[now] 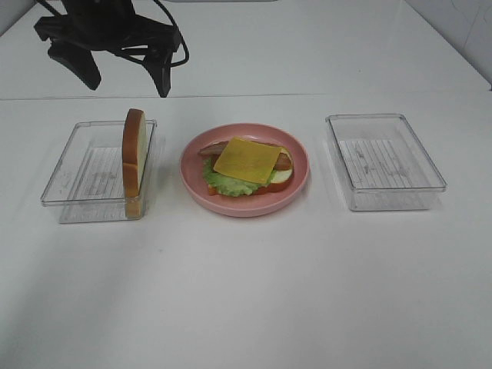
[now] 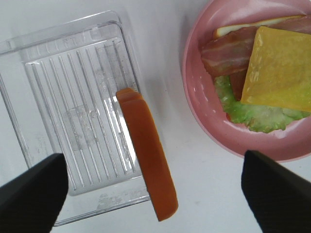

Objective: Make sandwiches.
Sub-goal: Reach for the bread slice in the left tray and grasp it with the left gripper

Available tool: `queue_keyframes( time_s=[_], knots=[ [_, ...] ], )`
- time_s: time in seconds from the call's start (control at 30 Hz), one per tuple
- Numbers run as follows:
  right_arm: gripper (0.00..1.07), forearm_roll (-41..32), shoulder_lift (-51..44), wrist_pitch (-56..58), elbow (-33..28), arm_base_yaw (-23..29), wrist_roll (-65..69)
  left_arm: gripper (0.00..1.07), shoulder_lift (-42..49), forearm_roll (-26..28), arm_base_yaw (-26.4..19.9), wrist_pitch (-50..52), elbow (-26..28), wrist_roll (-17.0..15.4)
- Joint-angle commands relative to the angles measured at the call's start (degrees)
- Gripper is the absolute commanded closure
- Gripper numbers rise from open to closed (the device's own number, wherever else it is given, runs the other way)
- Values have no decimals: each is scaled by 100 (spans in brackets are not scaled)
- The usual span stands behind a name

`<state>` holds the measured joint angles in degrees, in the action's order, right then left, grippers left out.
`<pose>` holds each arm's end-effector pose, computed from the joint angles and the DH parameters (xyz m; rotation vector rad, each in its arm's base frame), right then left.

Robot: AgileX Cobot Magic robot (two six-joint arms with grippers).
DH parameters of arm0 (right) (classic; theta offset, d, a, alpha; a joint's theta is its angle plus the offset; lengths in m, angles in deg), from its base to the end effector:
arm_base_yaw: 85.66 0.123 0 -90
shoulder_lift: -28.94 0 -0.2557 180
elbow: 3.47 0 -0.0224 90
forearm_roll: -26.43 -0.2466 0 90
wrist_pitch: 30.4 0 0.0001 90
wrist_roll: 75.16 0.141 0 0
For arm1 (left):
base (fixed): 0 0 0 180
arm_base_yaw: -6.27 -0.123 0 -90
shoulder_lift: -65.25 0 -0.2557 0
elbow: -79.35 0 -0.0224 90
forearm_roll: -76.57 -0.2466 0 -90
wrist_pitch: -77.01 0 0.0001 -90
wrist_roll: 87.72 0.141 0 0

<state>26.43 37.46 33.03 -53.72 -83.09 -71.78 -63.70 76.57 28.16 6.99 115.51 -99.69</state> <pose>0.0656 0.0029 0.2327 0.0151 2.1334 0.0611 0.4173 -0.1677 0.1975 0.2466 2.8412 -0.1255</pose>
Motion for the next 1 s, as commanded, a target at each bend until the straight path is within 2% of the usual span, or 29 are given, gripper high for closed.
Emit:
queue_keyframes(
  time_s=[0.03, 0.23, 0.47, 0.93, 1.0],
  knots=[
    [32, 0, -166, -46, -29, 0, -97, 18, -206, 143, 11, -556, -52, -34],
    [32, 0, -166, -46, -29, 0, -97, 18, -378, 189, 11, -556, -132, -34],
    [32, 0, -166, -46, -29, 0, -97, 18, -384, 92, 11, -556, -716, -34],
    [32, 0, -166, -46, -29, 0, -97, 19, -659, -160, -6, -281, -762, -34],
    [32, 0, -166, -46, -29, 0, -97, 27, -653, -229, -6, -172, -762, -46]
  ],
)
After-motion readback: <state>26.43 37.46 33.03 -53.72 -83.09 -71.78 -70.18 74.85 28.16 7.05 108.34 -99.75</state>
